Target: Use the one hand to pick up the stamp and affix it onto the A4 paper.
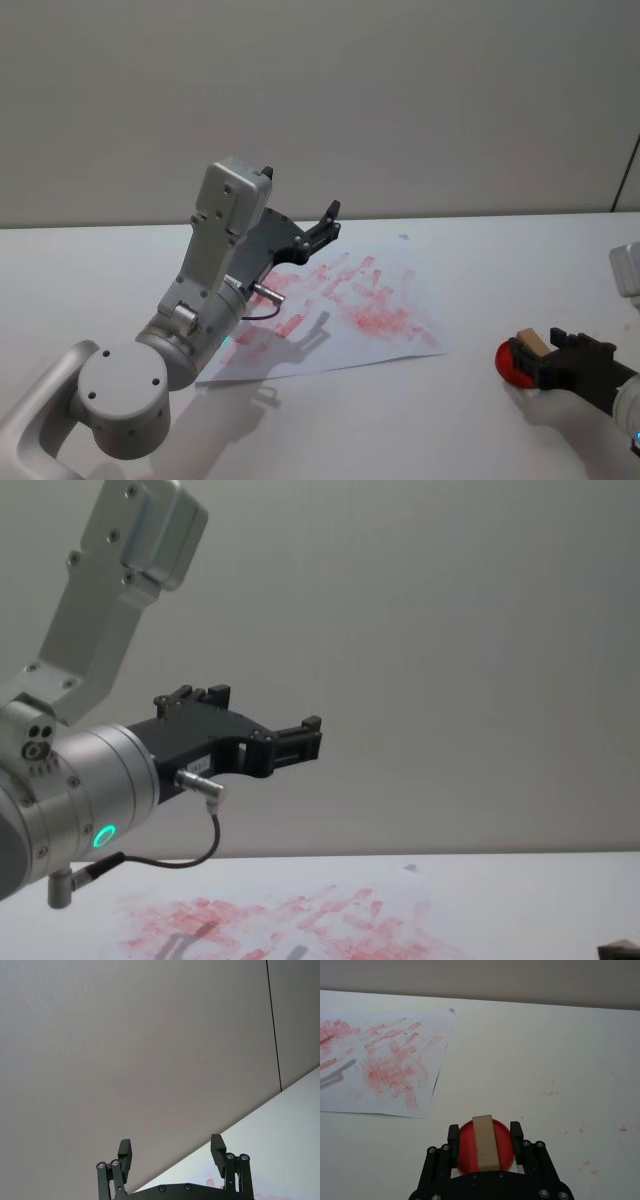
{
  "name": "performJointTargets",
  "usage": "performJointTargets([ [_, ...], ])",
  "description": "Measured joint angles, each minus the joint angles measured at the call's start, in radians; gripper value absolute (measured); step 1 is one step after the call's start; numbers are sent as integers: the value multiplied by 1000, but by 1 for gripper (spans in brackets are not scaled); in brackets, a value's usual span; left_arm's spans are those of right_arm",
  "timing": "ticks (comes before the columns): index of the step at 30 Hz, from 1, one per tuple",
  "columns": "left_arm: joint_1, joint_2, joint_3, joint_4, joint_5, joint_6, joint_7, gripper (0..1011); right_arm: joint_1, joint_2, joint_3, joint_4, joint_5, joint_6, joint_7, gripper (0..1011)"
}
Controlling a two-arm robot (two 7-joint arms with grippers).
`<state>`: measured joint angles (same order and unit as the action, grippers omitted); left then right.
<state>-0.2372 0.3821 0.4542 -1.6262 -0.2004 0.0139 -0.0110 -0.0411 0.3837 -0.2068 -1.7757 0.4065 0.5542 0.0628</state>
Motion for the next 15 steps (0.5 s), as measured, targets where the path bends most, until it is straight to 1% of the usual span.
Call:
performJointTargets([
  [1, 0, 0, 0, 0, 0, 0, 0, 1001, 0, 0, 0, 0, 0, 0, 0, 620],
  [3, 0, 0, 0, 0, 0, 0, 0, 1001, 1, 0, 0, 2, -2, 1, 2, 659],
  [4, 0, 0, 0, 0, 0, 0, 0, 1001, 2, 0, 0, 3, -2, 2, 2, 719],
  [5, 0, 0, 0, 0, 0, 0, 0, 1001, 2, 0, -1, 3, -2, 3, 3, 719],
  [6, 0, 0, 0, 0, 0, 0, 0, 1001, 2, -1, -1, 3, -3, 3, 3, 759],
  [7, 0, 0, 0, 0, 0, 0, 0, 1001, 3, -1, -1, 3, -3, 3, 3, 771],
  [9, 0, 0, 0, 0, 0, 0, 0, 1001, 4, -1, -1, 4, -3, 4, 4, 848],
  [10, 0, 0, 0, 0, 0, 0, 0, 1001, 4, -1, -1, 4, -3, 5, 5, 865],
  [11, 0, 0, 0, 0, 0, 0, 0, 1001, 4, -1, -1, 5, -4, 5, 5, 917],
  [15, 0, 0, 0, 0, 0, 0, 0, 1001, 5, -1, -1, 5, -4, 6, 6, 976],
])
